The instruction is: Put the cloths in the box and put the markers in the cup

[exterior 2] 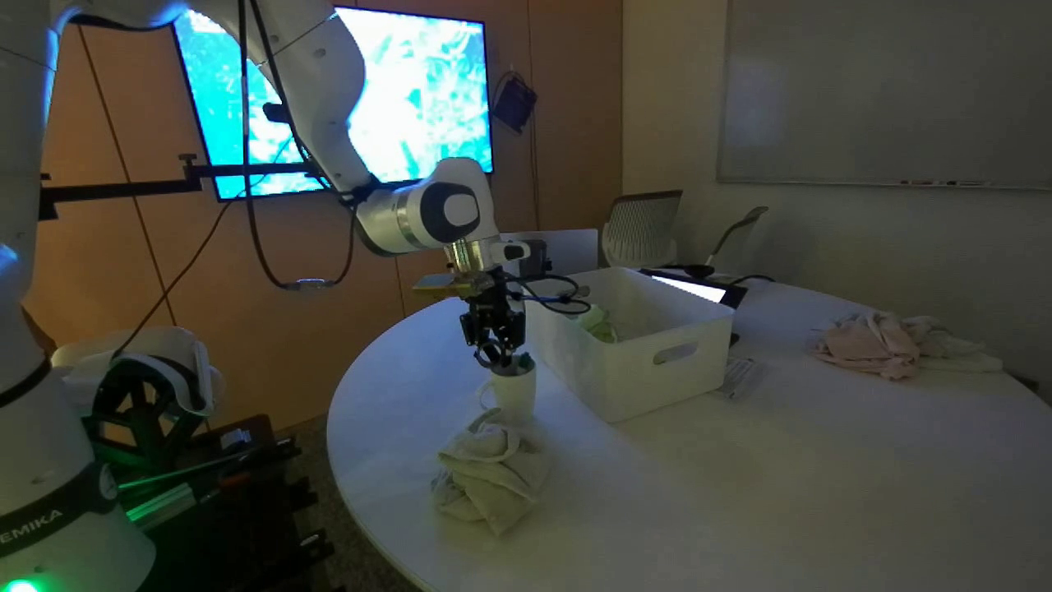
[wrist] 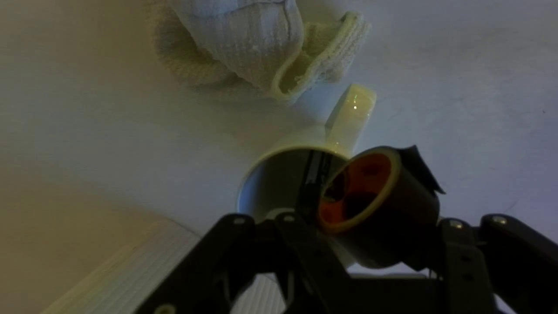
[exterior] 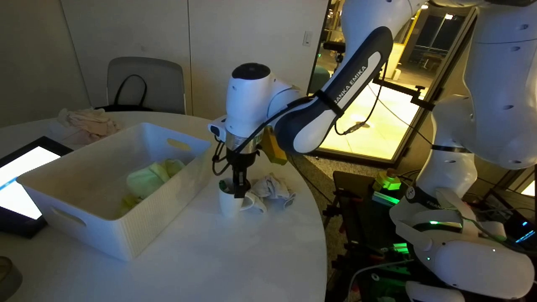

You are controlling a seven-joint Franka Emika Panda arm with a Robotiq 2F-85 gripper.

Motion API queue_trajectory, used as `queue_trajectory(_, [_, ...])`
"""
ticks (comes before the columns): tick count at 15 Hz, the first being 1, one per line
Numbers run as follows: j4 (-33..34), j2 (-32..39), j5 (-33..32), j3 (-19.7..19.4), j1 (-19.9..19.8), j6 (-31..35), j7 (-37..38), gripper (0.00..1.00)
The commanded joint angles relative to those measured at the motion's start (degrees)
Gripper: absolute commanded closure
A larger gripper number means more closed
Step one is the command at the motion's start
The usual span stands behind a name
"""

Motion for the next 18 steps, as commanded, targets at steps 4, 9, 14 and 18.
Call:
queue_trajectory(4, [-0.46, -0.26, 0.3, -1.69, -0.73, 4.99, 0.1, 0.92])
queue_trajectory(9, [-0.62, 0.24, -2.19, -3.81, 0.36, 8.47, 1.2, 0.92])
queue_trajectory(14, [-0.2, 1.41, -4.64, -6.28, 1.49, 9.51, 3.06, 0.91])
queue_trajectory(18, [0.08, 2.54, -5.6, -7.46, 2.05, 10.06, 4.1, 0.91])
